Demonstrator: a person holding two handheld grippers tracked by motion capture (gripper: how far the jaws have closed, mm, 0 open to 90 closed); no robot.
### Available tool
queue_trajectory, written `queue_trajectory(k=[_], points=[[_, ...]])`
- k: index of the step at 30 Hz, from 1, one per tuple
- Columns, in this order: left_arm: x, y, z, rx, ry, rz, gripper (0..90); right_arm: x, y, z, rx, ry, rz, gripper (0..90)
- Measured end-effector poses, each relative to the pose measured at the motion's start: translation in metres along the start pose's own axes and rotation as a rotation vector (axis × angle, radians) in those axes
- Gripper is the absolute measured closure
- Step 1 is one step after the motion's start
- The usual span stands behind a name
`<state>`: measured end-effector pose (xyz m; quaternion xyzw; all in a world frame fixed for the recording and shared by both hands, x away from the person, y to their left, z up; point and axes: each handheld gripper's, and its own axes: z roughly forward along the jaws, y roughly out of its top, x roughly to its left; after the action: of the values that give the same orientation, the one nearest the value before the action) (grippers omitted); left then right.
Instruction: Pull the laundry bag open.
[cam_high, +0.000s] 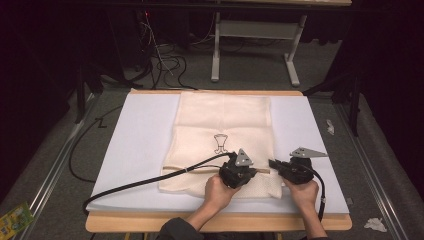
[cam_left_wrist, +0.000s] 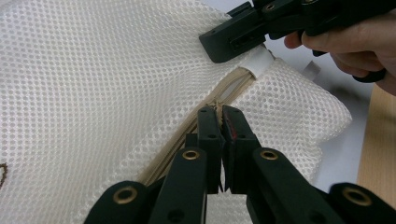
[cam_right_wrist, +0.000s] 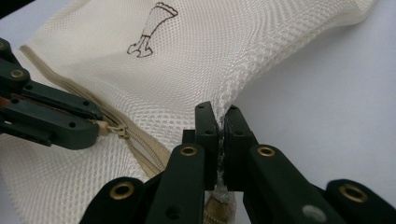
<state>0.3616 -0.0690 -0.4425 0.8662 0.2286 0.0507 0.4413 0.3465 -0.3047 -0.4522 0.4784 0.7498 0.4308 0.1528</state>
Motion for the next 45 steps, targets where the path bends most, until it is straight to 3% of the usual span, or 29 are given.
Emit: queue_trajectory(k=[12,16,31,45], points=[[0.005,-0.003,-0.006,-0.008,0.005,-0.012,87.2,0.0,0.003,0.0,0.007,-0.016,-0.003,88.1],[0.007,-0.005,-0.009,-0.022,0.025,-0.007,87.3,-0.002,0.002,0.002,0.006,-0.017,-0.007,88.1],[0.007,-0.006,-0.01,-0.023,0.021,-0.007,87.3,-0.001,0.004,0.002,0.011,-0.017,0.006,88.1],[0.013,-0.006,-0.02,-0.039,0.028,-0.019,87.2,-0.001,0.009,0.002,0.011,-0.025,-0.004,88.2]])
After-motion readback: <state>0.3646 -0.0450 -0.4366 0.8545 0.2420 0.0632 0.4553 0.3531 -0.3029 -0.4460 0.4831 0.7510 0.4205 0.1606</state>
